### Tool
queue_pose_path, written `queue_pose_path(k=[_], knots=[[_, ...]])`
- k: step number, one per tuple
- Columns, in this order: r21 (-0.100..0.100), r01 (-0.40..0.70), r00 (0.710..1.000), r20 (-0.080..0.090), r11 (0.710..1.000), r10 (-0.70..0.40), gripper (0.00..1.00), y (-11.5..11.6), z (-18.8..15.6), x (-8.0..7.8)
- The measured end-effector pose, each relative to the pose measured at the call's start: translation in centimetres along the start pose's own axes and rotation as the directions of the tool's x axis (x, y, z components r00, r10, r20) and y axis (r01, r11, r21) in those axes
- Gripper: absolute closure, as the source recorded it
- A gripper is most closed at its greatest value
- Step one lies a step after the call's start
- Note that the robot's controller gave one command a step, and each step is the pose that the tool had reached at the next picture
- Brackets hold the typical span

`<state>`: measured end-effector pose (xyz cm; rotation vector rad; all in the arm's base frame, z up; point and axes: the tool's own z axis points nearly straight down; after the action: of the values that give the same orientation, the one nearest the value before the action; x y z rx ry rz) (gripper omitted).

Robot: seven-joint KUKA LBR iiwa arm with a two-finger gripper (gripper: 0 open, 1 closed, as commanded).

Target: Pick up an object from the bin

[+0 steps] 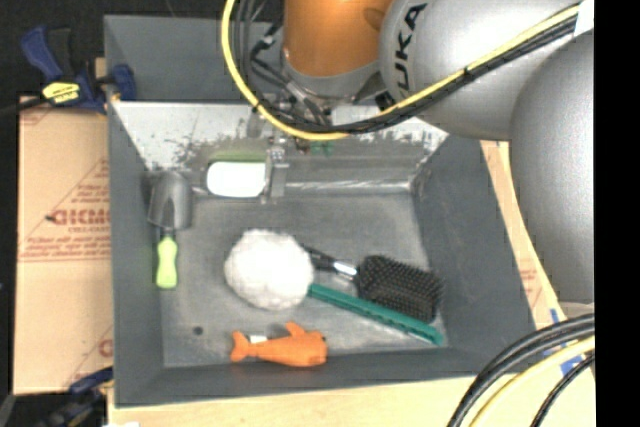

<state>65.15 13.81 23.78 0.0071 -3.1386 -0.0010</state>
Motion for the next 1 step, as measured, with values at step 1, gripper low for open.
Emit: queue_pose_path(k=[1], knots=[[-0.001,-0.004,1.000,0.007,1.000,0.004,0.00,-0.10,-0.56,-0.08]])
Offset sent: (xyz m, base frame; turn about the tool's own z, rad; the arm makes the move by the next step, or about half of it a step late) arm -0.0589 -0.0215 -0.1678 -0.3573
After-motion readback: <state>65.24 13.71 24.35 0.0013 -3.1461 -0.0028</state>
